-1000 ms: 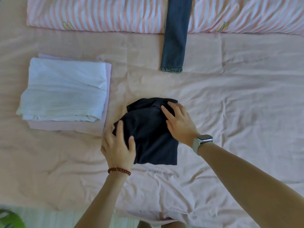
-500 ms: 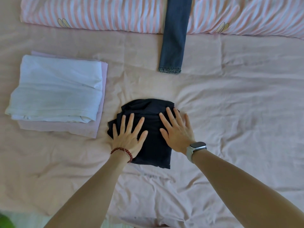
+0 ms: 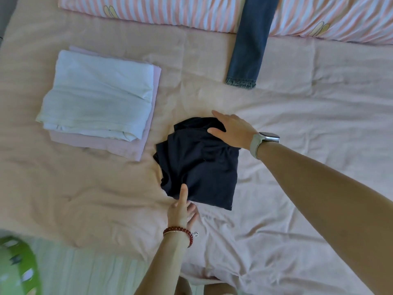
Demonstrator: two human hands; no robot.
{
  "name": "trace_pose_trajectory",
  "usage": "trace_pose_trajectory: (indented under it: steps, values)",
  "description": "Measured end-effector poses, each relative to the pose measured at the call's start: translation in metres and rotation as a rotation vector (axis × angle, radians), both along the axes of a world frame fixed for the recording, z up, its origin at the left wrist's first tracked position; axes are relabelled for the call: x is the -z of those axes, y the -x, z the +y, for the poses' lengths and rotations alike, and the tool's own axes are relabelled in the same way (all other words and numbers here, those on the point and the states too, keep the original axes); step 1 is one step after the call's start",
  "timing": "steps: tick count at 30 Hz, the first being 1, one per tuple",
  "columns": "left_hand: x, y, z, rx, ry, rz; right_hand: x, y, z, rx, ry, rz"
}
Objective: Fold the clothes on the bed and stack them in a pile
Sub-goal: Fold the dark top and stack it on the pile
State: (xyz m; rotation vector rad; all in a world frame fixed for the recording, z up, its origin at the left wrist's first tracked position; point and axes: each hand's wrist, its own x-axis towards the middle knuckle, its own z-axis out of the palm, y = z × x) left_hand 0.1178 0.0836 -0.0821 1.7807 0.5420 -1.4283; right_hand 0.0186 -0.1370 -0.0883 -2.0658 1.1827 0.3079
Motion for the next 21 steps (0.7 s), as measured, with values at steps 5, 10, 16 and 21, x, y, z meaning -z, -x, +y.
trace_pose_trajectory:
  steps: [5,10,16,21]
  values:
    - [0.002,0.008,-0.013,-0.145,0.045,-0.006,-0.001,0.003,0.004,0.188,-0.246,-0.096]
    - [-0.005,0.007,-0.021,-0.18,0.218,-0.18,-0.02,0.011,0.005,0.31,-0.339,-0.184]
    - [-0.034,-0.043,-0.011,0.127,0.272,-0.669,-0.047,0.03,0.042,0.611,-0.452,-0.481]
    - [-0.065,-0.112,-0.03,0.396,0.345,-0.846,-0.063,0.004,0.091,0.83,-0.503,-0.595]
